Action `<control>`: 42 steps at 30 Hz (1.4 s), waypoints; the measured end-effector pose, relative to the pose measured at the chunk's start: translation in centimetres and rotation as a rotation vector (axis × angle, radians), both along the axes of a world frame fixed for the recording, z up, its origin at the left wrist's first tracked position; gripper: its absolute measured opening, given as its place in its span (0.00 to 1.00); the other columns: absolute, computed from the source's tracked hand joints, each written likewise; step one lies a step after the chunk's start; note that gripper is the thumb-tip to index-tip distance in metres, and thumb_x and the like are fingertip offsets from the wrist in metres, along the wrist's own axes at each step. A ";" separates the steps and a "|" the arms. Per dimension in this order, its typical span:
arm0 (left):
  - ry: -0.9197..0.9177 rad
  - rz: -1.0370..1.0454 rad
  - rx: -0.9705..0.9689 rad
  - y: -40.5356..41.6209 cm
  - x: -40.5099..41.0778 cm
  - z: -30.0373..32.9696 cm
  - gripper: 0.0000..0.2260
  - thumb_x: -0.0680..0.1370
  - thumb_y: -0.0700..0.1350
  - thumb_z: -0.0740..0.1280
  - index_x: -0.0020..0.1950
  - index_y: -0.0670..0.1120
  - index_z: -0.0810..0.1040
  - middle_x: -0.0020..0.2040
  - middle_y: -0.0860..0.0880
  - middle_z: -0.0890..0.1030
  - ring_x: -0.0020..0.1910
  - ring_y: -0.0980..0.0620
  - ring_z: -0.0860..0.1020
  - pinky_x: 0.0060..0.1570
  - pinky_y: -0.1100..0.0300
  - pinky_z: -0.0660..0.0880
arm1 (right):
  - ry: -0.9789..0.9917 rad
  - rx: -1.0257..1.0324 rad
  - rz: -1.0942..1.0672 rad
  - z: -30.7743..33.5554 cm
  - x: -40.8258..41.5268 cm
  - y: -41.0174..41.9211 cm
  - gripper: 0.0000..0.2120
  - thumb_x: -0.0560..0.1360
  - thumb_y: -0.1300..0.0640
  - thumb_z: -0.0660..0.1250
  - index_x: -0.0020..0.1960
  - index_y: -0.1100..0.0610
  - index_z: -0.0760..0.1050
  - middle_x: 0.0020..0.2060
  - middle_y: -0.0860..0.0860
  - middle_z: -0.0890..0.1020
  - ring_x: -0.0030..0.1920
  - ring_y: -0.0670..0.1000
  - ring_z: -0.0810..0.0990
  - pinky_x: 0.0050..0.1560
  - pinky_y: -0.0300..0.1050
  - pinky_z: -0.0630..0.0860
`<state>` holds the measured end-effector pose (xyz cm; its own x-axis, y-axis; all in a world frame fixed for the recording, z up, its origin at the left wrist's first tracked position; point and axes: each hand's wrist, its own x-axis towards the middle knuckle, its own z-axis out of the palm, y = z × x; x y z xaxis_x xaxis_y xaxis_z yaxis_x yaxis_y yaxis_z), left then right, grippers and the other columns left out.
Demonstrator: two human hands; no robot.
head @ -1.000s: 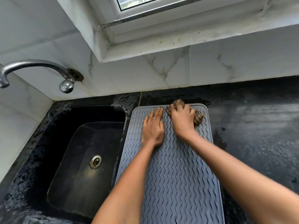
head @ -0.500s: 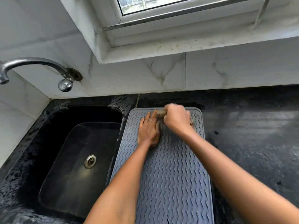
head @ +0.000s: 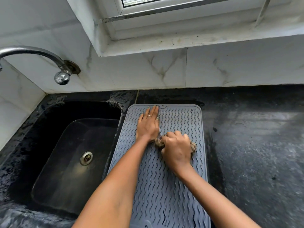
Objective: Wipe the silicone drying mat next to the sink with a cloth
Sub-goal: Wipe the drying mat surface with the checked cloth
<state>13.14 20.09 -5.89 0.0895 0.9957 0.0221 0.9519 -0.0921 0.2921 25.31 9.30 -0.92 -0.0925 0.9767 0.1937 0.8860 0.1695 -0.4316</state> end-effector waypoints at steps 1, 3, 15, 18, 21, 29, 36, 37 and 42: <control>-0.002 0.001 0.002 -0.1 0.1 0.0 0.23 0.82 0.49 0.49 0.78 0.52 0.50 0.79 0.52 0.53 0.78 0.53 0.49 0.75 0.55 0.44 | 0.009 -0.049 0.037 0.7 0.2 -0.3 0.08 0.65 0.67 0.68 0.31 0.57 0.81 0.28 0.52 0.81 0.30 0.53 0.74 0.34 0.44 0.69; 0.007 -0.008 -0.009 0.0 0.0 0.0 0.23 0.82 0.50 0.49 0.78 0.53 0.48 0.79 0.52 0.52 0.78 0.53 0.48 0.75 0.54 0.43 | 0.100 -0.129 0.078 1.8 0.8 1.5 0.09 0.69 0.62 0.67 0.32 0.54 0.81 0.26 0.48 0.79 0.29 0.51 0.75 0.36 0.44 0.73; -0.030 0.001 0.031 0.0 0.0 0.0 0.23 0.82 0.49 0.50 0.78 0.52 0.52 0.78 0.53 0.55 0.78 0.53 0.51 0.75 0.53 0.46 | -0.259 -0.051 -0.077 -1.1 1.3 7.3 0.17 0.75 0.64 0.60 0.62 0.56 0.74 0.64 0.55 0.75 0.62 0.60 0.68 0.57 0.57 0.64; -0.031 -0.013 0.025 0.0 -0.1 -0.1 0.23 0.82 0.49 0.50 0.78 0.52 0.51 0.78 0.53 0.55 0.78 0.53 0.51 0.75 0.53 0.46 | -0.159 -0.008 -0.074 -0.9 0.8 2.9 0.12 0.73 0.65 0.62 0.52 0.56 0.80 0.52 0.54 0.82 0.54 0.58 0.73 0.52 0.57 0.66; -0.031 -0.006 0.017 -0.1 -0.1 -0.1 0.23 0.82 0.49 0.50 0.78 0.52 0.51 0.78 0.53 0.55 0.78 0.53 0.51 0.76 0.53 0.46 | -0.144 -0.120 -0.040 0.3 1.3 -0.3 0.12 0.71 0.66 0.64 0.47 0.54 0.82 0.46 0.50 0.84 0.49 0.55 0.76 0.51 0.55 0.68; -0.014 -0.003 0.016 0.0 0.1 0.0 0.23 0.82 0.49 0.49 0.78 0.52 0.50 0.79 0.53 0.54 0.78 0.54 0.50 0.75 0.54 0.44 | 0.005 -0.181 -0.084 3.0 3.7 10.3 0.19 0.73 0.66 0.62 0.60 0.53 0.77 0.62 0.53 0.77 0.61 0.59 0.70 0.61 0.58 0.65; 0.015 -0.006 0.018 0.0 0.1 -0.2 0.23 0.82 0.49 0.49 0.78 0.52 0.50 0.79 0.53 0.54 0.78 0.53 0.50 0.76 0.52 0.47 | -0.225 0.048 -0.017 -1.5 1.8 3.9 0.17 0.73 0.66 0.61 0.61 0.58 0.74 0.62 0.55 0.76 0.59 0.59 0.72 0.53 0.56 0.66; 0.018 -0.007 0.012 0.1 0.0 -0.2 0.23 0.82 0.49 0.49 0.78 0.52 0.50 0.79 0.53 0.54 0.78 0.53 0.50 0.76 0.52 0.46 | -0.195 0.080 -0.005 -1.6 1.6 2.1 0.16 0.71 0.66 0.63 0.58 0.58 0.77 0.58 0.55 0.79 0.55 0.58 0.75 0.50 0.55 0.68; 0.031 -0.011 -0.009 0.0 0.1 -0.1 0.23 0.82 0.50 0.48 0.78 0.52 0.49 0.79 0.53 0.53 0.78 0.53 0.50 0.75 0.54 0.45 | -0.087 0.056 0.122 -0.4 2.4 -4.5 0.12 0.60 0.66 0.73 0.41 0.54 0.84 0.42 0.49 0.85 0.40 0.55 0.80 0.38 0.50 0.71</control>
<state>13.24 20.08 -6.02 0.1010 0.9948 0.0101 0.9596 -0.1001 0.2629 27.73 4.80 -1.28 -0.2288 0.9450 0.2337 0.8910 0.3000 -0.3408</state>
